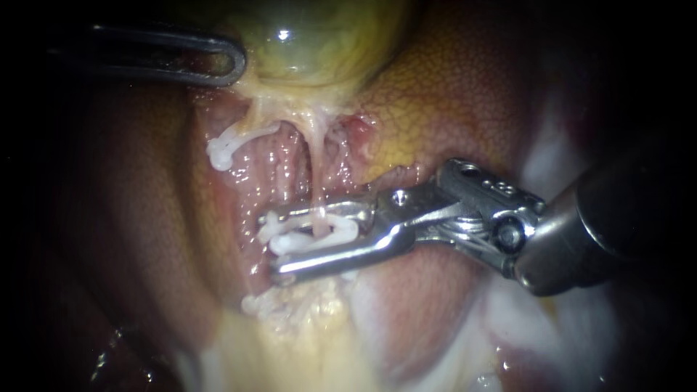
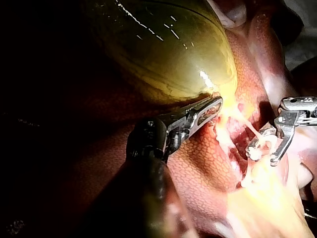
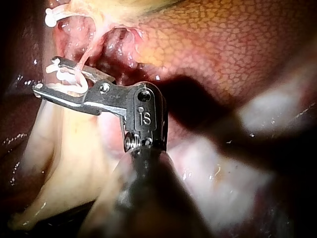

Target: Clipping second clip right tube

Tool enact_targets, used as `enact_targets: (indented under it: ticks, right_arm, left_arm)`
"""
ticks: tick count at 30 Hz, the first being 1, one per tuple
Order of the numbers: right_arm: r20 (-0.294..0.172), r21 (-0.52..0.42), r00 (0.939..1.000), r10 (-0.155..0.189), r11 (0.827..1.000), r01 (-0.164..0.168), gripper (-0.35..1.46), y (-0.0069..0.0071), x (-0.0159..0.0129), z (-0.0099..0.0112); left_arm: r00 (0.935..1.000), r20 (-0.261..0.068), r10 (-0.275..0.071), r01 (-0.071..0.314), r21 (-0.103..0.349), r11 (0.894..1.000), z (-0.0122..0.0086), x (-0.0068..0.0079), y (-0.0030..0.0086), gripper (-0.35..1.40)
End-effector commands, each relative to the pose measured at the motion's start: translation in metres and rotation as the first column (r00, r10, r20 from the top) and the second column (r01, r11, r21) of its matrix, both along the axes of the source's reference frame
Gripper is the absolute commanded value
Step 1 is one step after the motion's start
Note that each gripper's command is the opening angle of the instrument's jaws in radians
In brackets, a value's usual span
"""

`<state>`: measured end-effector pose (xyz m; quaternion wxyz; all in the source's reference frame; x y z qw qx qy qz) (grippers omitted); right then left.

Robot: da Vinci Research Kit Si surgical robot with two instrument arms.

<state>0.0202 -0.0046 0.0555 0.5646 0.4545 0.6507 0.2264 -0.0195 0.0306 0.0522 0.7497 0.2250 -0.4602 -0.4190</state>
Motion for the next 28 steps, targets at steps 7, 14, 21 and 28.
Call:
enact_targets:
  ticks: [7,14,21,28]
  right_arm:
    - [-0.001,0.006,1.0,-0.005,1.0,0.005,-0.25,0.0005,-0.0003,0.0006]
    - [0.004,0.033,0.9999,-0.015,0.999,0.015,-0.35,0.0008,-0.0004,0.001]
    - [0.007,0.049,0.9998,-0.02,0.999,0.019,-0.35,0.0007,-0.0003,0.0012]
    - [0.007,0.049,0.9998,-0.019,0.999,0.019,-0.35,0.0007,-0.0003,0.0012]
  left_arm:
    - [1.0,0.0,0.0,0.0,0.0,1.0,0.0,0.0,0.0,-0.35]
    - [1.0,0.0,0.0,0.0,0.0,1.0,0.0,0.0,0.0,-0.35]
    - [1.0,0.0,0.0,0.0,0.0,1.0,0.0,-0.0001,0.0,-0.35]
    - [1.0,0.0,0.0,0.0,0.0,1.0,0.0,-0.0001,0.0,-0.35]
